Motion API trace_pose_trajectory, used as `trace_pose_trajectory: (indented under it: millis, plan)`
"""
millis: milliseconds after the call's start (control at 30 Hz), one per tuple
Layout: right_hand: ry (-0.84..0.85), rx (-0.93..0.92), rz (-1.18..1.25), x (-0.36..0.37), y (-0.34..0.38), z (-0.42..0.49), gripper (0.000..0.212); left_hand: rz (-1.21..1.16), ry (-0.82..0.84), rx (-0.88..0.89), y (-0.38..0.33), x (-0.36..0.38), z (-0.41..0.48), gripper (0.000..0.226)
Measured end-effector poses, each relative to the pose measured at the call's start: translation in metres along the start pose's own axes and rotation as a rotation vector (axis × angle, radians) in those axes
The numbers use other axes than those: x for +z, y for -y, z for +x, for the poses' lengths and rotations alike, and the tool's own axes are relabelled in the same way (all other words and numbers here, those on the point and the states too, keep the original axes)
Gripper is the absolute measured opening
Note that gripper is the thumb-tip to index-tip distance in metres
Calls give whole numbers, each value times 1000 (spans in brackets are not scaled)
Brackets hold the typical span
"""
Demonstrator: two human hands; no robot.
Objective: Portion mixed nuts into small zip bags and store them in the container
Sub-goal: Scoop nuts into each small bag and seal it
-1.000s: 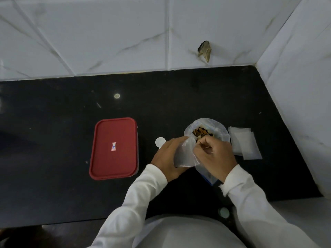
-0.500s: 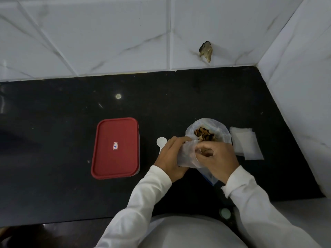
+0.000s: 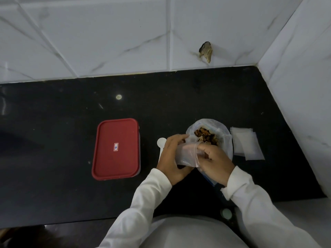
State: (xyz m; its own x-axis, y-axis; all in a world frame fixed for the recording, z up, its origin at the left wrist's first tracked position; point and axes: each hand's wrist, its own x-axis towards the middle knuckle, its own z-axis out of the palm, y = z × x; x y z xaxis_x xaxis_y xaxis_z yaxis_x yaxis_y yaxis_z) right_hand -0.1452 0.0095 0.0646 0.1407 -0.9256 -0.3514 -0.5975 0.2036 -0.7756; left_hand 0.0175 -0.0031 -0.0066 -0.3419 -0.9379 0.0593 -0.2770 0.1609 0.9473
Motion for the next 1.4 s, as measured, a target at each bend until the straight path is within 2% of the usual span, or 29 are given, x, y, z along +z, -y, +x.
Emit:
trace_pose_trajectory:
  millis: [33,133,167,233,300,367,433,600,667,733,800,867,1033,1100,1200,1300,1400]
  plan:
    - [-8,-15,-30,-1,1,1,24,-228,20,-52,0,1,-1,88]
    - [-20,-10,16,-5,7,1,27,-1161,21,-227,-5,6,-8,95]
    - [-26,-5,28,-5,9,0,27,-1351,-37,-290,-9,9,-9,89]
    - [-33,-10,-20,-3,14,1,22,-1522,-246,-444,-17,12,-6,69]
    - [-41,-35,-161,2,18,2,14,-1534,-401,-604,-21,11,3,58]
    - [-73,-77,-294,7,21,3,14,-1395,-417,-713,-18,10,9,46]
    - [-65,-89,-396,9,26,5,16,-1194,-348,-744,-13,10,8,38]
    - [25,-129,-586,8,42,8,19,-764,-106,-684,-4,7,-6,34]
    - [60,-153,-615,9,48,9,21,-817,-78,-766,-2,6,-8,34]
    - [67,-163,-612,12,53,10,22,-1003,-96,-841,0,5,-9,34]
    - [91,-174,-610,16,56,10,23,-1167,-134,-871,4,6,-10,39]
    - [140,-160,-617,19,56,9,24,-1272,-138,-879,1,4,-10,33]
    - [-39,-268,-433,20,45,1,14,-1418,-224,-908,1,0,-11,25]
    - [-156,-285,-333,15,43,1,14,-1479,-275,-968,6,-4,-12,28]
    - [-292,-212,-144,10,43,10,16,-1456,-302,-1074,6,-10,-18,21]
    - [-164,-10,-56,19,36,32,12,-1462,-338,-1078,6,-10,-26,22]
    - [-40,70,-229,38,29,59,8,-1452,-406,-1031,6,-9,-32,24]
